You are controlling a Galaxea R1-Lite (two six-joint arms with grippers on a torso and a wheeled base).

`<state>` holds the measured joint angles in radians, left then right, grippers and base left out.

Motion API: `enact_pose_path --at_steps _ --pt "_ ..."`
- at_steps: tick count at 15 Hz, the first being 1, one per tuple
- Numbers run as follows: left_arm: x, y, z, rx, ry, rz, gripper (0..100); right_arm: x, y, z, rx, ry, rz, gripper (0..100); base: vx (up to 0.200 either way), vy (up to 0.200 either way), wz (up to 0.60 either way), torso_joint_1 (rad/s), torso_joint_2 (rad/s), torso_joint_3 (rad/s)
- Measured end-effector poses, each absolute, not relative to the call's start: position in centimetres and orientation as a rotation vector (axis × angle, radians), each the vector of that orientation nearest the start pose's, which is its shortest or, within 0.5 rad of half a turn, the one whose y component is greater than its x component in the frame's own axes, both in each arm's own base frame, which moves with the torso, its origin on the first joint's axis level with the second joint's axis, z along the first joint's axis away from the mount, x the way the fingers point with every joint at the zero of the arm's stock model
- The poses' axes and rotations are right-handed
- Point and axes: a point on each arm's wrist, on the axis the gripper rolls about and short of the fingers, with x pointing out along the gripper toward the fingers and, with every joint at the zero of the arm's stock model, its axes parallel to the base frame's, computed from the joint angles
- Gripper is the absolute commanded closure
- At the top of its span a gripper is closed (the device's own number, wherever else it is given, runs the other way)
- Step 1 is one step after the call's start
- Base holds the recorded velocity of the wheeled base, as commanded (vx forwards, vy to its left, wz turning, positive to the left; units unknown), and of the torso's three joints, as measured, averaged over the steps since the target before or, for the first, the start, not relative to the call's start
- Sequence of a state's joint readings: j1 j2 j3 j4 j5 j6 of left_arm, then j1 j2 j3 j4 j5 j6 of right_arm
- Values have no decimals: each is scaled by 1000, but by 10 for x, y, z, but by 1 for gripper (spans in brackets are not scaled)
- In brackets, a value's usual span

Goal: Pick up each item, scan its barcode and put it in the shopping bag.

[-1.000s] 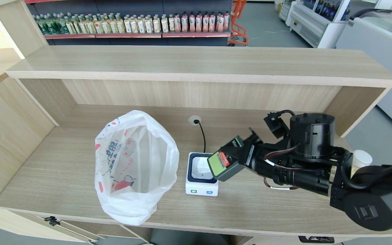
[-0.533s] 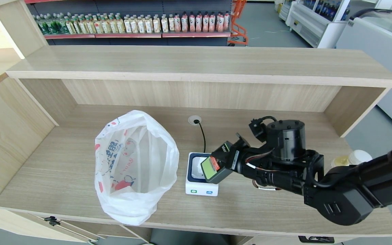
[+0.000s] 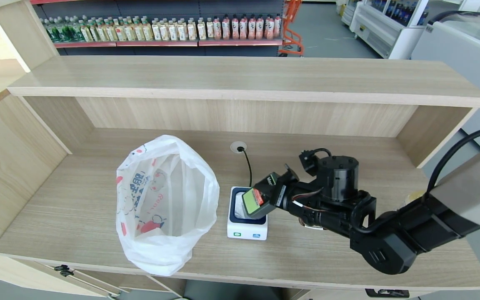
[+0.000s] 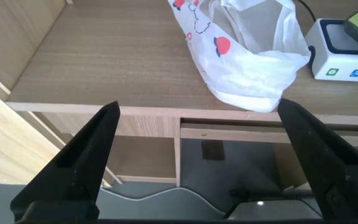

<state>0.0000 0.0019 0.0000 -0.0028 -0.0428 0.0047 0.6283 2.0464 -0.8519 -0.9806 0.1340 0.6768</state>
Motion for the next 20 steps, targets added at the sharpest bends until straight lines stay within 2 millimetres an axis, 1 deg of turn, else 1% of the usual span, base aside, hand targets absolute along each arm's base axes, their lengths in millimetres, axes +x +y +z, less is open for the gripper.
enact_pose_path --at_steps 3,6,15,17,20 --pt "-23 -1 76 5 -1 -43 0 302 226 103 594 466 721 100 0 0 0 0 0 0" --pt "-23 -1 76 4 -1 -43 0 302 225 99 593 485 731 100 0 0 0 0 0 0" --pt "-23 -1 76 5 -1 -43 0 299 222 101 591 488 728 100 0 0 0 0 0 0" --pt "-23 -1 76 5 -1 -43 0 303 218 102 595 478 717 100 0 0 0 0 0 0" --pt "-23 -1 76 4 -1 -43 0 313 205 108 607 446 691 100 0 0 0 0 0 0"
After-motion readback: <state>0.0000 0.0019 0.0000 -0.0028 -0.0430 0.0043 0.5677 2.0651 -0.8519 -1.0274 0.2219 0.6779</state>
